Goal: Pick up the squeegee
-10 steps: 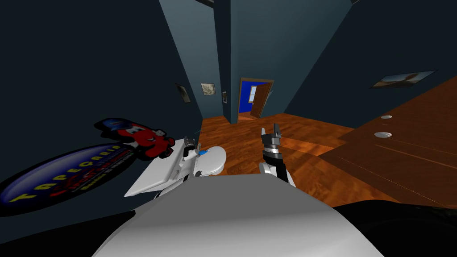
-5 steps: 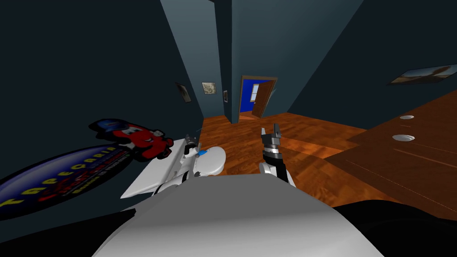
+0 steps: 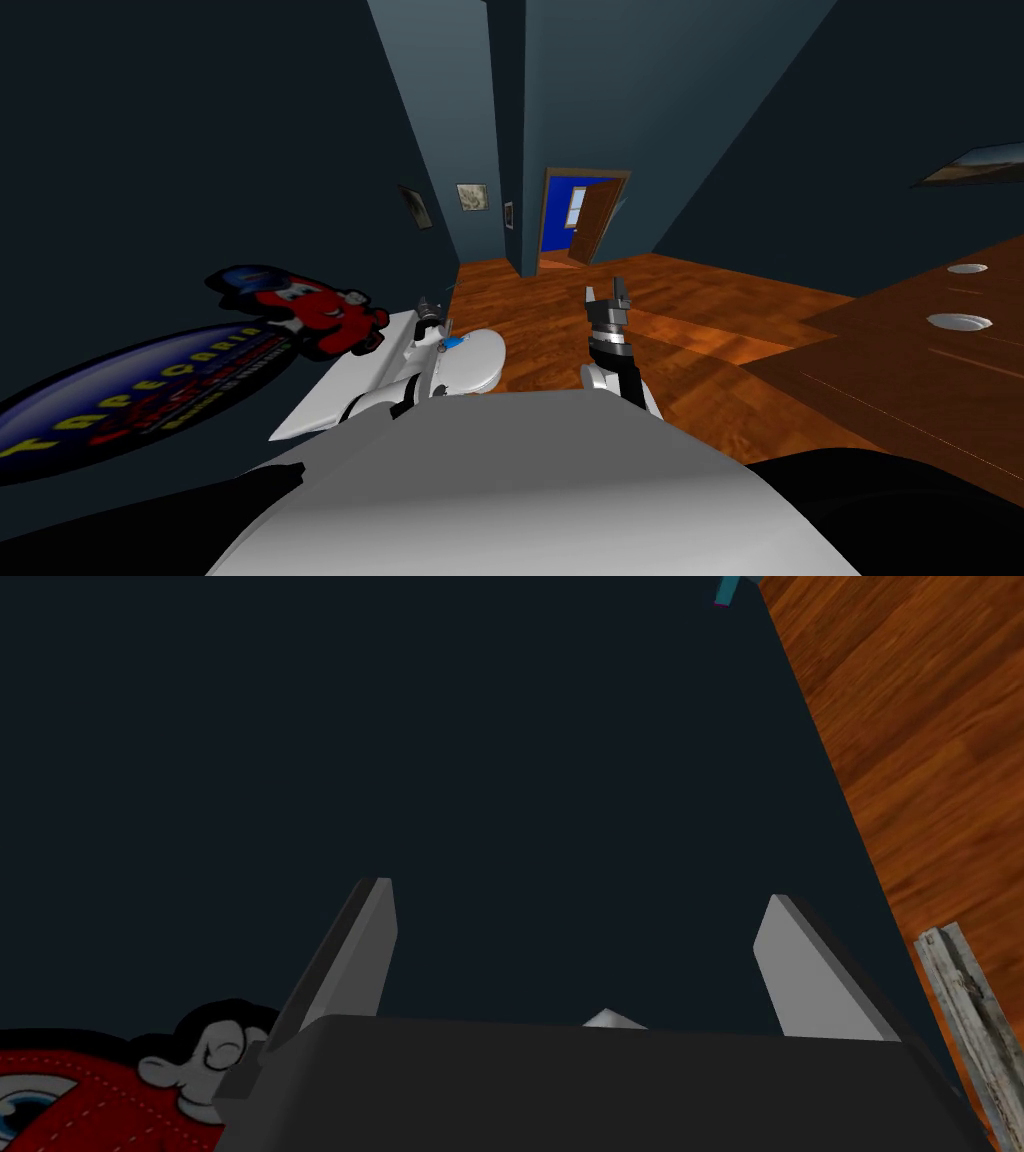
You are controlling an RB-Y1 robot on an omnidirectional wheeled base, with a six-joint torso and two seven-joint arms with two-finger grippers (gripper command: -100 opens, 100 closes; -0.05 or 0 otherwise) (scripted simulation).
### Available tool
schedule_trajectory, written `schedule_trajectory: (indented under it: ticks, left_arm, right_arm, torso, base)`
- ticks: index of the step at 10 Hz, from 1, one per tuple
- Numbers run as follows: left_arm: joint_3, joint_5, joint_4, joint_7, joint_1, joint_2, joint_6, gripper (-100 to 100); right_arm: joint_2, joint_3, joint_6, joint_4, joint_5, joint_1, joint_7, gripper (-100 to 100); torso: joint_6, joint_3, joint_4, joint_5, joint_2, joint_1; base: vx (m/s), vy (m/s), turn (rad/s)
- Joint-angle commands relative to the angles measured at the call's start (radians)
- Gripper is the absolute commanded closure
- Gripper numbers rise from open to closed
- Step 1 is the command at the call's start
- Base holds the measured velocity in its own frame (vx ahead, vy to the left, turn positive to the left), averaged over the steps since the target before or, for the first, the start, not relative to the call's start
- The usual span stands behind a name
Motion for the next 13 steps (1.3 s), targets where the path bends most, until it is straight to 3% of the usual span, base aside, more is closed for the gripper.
schedule_trajectory:
  ticks: [1,2,3,4,5,8,10,11,12,13]
  left_arm:
    - [-0.036,0.030,0.050,0.001,-0.032,0.033,-0.022,-100]
    - [-0.036,0.030,0.065,0.001,-0.032,0.033,-0.022,-100]
    - [-0.067,0.055,0.098,0.003,-0.059,0.062,-0.039,-100]
    - [-0.067,0.055,0.115,0.003,-0.059,0.062,-0.039,-100]
    - [-0.099,0.081,0.139,0.004,-0.086,0.092,-0.056,-100]
    - [-0.099,0.081,0.164,0.004,-0.086,0.092,-0.056,-100]
    - [-0.162,0.133,0.247,0.008,-0.140,0.150,-0.091,-100]
    - [-0.147,0.116,0.253,0.012,-0.139,0.138,-0.089,-100]
    - [-0.151,0.119,0.260,0.013,-0.143,0.141,-0.096,100]
    - [-0.151,0.118,0.259,0.013,-0.143,0.140,-0.095,100]
  right_arm:
    - [0.000,0.000,0.000,0.000,0.000,0.000,0.000,0]
    - [0.000,0.000,0.000,0.000,0.000,0.000,0.000,0]
    - [0.000,0.000,0.000,0.000,0.000,0.000,0.000,0]
    - [0.000,0.000,0.000,0.000,0.000,0.000,0.000,0]
    - [0.000,0.000,0.000,0.000,0.000,0.000,0.000,0]
    - [0.000,0.000,0.000,0.000,0.000,0.000,0.000,0]
    - [0.000,0.000,0.000,0.000,0.000,0.000,0.000,0]
    - [0.000,0.000,0.000,0.000,0.000,0.000,0.000,0]
    - [0.000,0.000,0.000,0.000,0.000,0.000,0.000,0]
    - [0.000,0.000,0.000,0.000,0.000,0.000,0.000,0]
  torso:
    - [0.000,0.000,0.000,0.000,0.000,0.000]
    - [0.000,0.000,0.000,0.000,0.000,0.000]
    - [0.000,0.000,0.000,0.000,0.000,0.000]
    - [0.000,0.000,0.000,0.000,-0.001,0.000]
    - [0.000,0.000,0.000,0.000,0.000,0.000]
    - [0.000,0.000,0.000,0.000,0.001,0.001]
    - [0.000,0.000,0.000,0.000,0.001,0.001]
    - [0.000,0.000,0.000,0.000,-0.001,-0.001]
    - [0.000,0.000,0.000,0.000,0.000,0.000]
    - [0.000,0.001,0.000,0.000,0.001,0.001]
  base:
    - [0.031,-0.037,0.075]
    - [0.033,-0.032,0.034]
    - [0.031,-0.035,0.071]
    - [0.022,-0.036,0.039]
    - [0.025,-0.045,0.069]
    - [0.014,-0.016,0.011]
    - [0.029,-0.046,0.099]
    - [0.021,-0.036,0.026]
    - [0.003,-0.005,-0.005]
    - [0.000,0.000,0.000]
